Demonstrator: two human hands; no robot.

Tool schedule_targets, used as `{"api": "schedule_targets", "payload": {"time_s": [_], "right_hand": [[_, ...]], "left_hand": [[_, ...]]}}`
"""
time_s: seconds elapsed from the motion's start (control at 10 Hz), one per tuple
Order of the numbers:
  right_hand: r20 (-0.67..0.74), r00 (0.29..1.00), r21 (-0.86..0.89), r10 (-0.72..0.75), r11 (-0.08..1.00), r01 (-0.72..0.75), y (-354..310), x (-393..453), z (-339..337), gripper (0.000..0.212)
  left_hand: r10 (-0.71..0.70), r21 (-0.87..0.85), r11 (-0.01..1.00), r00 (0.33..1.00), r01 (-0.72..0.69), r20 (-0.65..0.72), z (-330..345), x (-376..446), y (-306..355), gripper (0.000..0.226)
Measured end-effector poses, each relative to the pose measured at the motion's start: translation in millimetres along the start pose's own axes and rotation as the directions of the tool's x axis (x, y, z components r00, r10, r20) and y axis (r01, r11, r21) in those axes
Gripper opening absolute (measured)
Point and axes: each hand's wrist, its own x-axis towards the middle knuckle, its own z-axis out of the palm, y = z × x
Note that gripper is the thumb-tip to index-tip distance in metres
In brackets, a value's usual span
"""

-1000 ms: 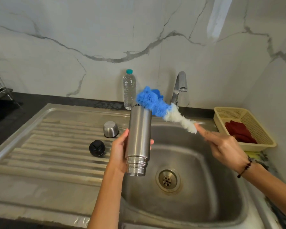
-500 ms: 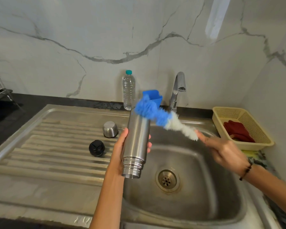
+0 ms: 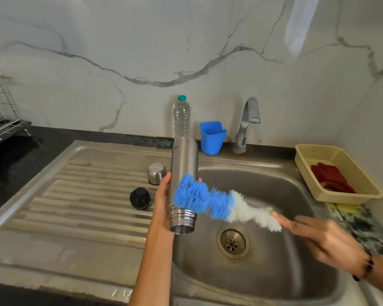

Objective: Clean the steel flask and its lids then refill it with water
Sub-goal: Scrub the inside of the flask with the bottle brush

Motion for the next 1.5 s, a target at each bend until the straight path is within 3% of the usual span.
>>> {"api": "schedule_targets", "payload": {"time_s": [0.1,0.2,0.4,0.5,0.7,0.8,0.9,1.1,1.2,1.4,1.5], "right_hand": [[0.069,0.995,-0.038,0.076,0.997,-0.073,11,12,-7,0.065],[-0.102,0.987,-0.047,0.122,0.991,-0.128,26,33,0,0.068],[-0.227,0.965,-0.05,0.134,0.988,-0.149,29,58,-8,0.063],[-0.127,0.988,-0.05,0.089,0.994,-0.096,29,48,1,0.066],[0.086,0.996,0.046,-0.029,0.999,0.025,9,5,3,0.067],[0.064,0.998,0.034,-0.029,0.999,0.027,11,1,4,0.069],[0.004,1.0,-0.004,0.026,1.0,-0.025,17,17,8,0.071],[-0.168,0.981,-0.03,0.099,0.994,-0.106,29,58,16,0.068],[-0.151,0.985,-0.004,0.079,0.997,-0.081,26,61,20,0.065],[0.006,0.998,0.113,-0.069,0.991,0.068,5,25,27,0.064],[0.026,0.997,0.087,-0.079,0.993,0.076,4,13,30,0.067]], "left_hand": [[-0.005,0.011,1.0,0.998,0.004,0.058,0,3,1,0.05],[-0.031,0.063,0.998,0.994,0.024,0.108,5,1,-1,0.055],[-0.021,0.031,0.999,0.986,0.016,0.167,7,6,0,0.06],[-0.023,0.053,0.998,0.99,0.016,0.138,4,6,1,0.067],[-0.006,0.113,0.994,1.0,0.003,0.026,-7,9,2,0.052],[-0.047,0.045,0.998,0.999,0.046,0.017,-4,10,3,0.063],[-0.02,0.077,0.997,0.998,0.016,0.057,-1,12,3,0.057],[-0.033,0.059,0.998,0.989,0.025,0.144,3,7,2,0.066],[-0.002,0.055,0.998,0.989,-0.007,0.151,-3,12,2,0.071],[0.162,0.08,0.984,0.986,-0.159,-0.032,-7,9,-2,0.039],[0.158,0.107,0.984,0.977,-0.143,-0.144,11,-19,3,0.039]]}}
